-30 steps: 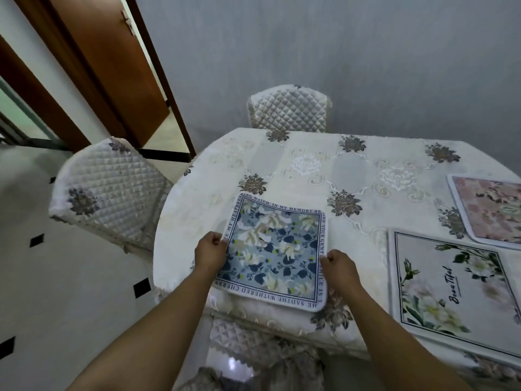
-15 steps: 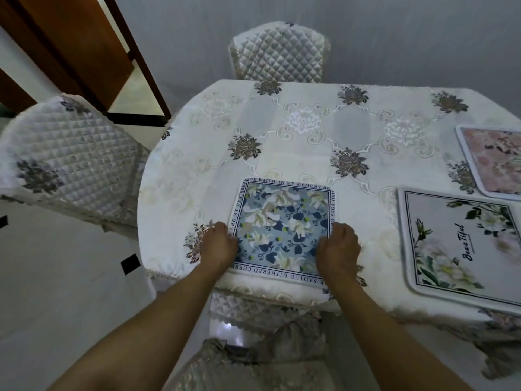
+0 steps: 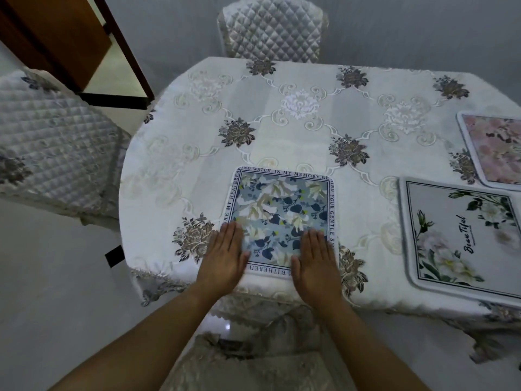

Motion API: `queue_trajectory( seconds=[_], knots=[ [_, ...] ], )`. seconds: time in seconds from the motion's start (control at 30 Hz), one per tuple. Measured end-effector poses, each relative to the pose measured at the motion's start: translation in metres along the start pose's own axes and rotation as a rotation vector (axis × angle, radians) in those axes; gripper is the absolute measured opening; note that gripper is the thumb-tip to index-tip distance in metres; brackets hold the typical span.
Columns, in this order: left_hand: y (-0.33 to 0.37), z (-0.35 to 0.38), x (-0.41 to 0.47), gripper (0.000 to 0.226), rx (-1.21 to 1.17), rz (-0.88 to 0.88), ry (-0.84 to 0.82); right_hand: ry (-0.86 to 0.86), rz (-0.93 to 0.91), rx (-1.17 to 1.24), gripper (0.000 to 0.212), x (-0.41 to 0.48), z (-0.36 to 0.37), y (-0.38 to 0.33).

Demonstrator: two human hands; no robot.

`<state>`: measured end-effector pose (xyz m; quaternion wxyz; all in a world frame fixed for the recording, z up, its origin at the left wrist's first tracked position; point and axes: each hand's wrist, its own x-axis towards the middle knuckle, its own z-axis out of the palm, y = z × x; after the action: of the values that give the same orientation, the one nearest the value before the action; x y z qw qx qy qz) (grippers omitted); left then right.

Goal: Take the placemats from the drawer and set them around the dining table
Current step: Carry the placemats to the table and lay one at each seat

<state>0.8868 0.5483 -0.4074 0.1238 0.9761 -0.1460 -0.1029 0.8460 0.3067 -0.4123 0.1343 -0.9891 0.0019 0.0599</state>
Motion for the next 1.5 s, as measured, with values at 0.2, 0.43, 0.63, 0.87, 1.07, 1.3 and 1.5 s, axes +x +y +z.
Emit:
queue_trajectory(
  seconds=[0.2,0.43,0.63,0.87,1.07,1.3,1.5],
  knots=[
    [0.008,-0.037,0.093,0.071,-0.138,-0.205,0.175,-0.042,-0.029,0.049,0.071,0.067,-0.035,0.012],
    [0.054,-0.035,0.206,0.057,-0.097,-0.092,0.121,-0.111,-0.174,-0.024,0.070,0.189,-0.043,-0.023],
    [0.009,-0.026,0.185,0.061,0.009,0.074,0.056,-0.028,-0.153,-0.017,0.064,0.185,-0.027,0.016],
    [-0.016,-0.040,0.136,0.070,-0.060,-0.035,0.083,0.042,0.026,-0.020,0.080,0.135,-0.044,0.058],
    [0.002,-0.030,0.046,0.069,-0.078,-0.018,0.046,-0.058,0.176,0.022,0.073,0.018,-0.036,0.031],
    [0.031,-0.048,-0.032,0.076,0.029,0.007,-0.138,-0.237,0.255,-0.021,0.052,-0.073,-0.081,0.004],
    [0.089,-0.124,-0.059,0.040,0.070,0.127,-0.032,-0.102,0.308,-0.083,0.031,-0.130,-0.167,-0.002]
  ],
)
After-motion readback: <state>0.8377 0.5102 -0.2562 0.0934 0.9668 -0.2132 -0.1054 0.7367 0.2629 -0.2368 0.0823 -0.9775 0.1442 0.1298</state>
